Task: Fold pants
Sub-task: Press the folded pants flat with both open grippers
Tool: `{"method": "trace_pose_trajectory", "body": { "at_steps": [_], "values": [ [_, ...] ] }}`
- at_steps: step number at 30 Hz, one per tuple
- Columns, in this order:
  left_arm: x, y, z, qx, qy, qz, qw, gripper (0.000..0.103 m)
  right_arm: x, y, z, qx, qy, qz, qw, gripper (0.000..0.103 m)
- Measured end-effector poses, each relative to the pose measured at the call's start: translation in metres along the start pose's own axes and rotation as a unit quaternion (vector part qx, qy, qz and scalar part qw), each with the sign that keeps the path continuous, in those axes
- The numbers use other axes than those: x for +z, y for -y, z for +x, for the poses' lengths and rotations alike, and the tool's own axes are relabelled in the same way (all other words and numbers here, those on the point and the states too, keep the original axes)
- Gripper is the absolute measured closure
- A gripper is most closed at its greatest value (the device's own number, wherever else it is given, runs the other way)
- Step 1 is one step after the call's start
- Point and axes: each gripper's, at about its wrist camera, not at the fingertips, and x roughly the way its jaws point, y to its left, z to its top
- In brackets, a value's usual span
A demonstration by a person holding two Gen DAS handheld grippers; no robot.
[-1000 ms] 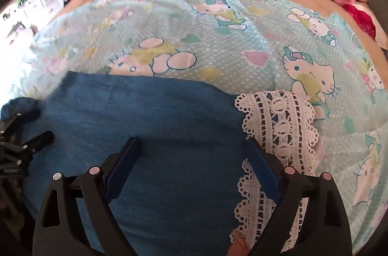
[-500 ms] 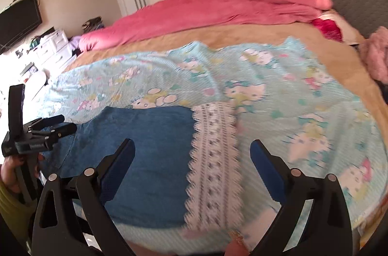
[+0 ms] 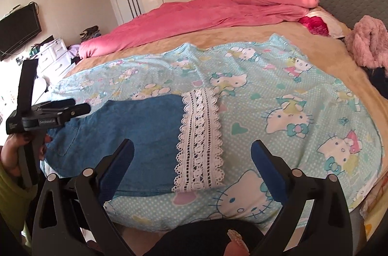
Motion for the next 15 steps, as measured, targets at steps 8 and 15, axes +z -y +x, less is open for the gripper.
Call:
{"method": "trace_pose_trajectory", "body": {
  "at_steps": [8, 15],
  "values": [
    [0.007, 0.025, 0.038, -0.013, -0.024, 0.035, 0.999, 0.009, -0.014, -0.008, 0.031, 0.002, -0.045, -0.005, 0.999, 0.007],
    [0.022, 0.038, 0.079, -0.033, -0.048, 0.062, 0.9963, 0.009, -0.025, -0.009, 0.051, -0.005, -0.072, 0.002, 0.997, 0.006]
  ]
}}
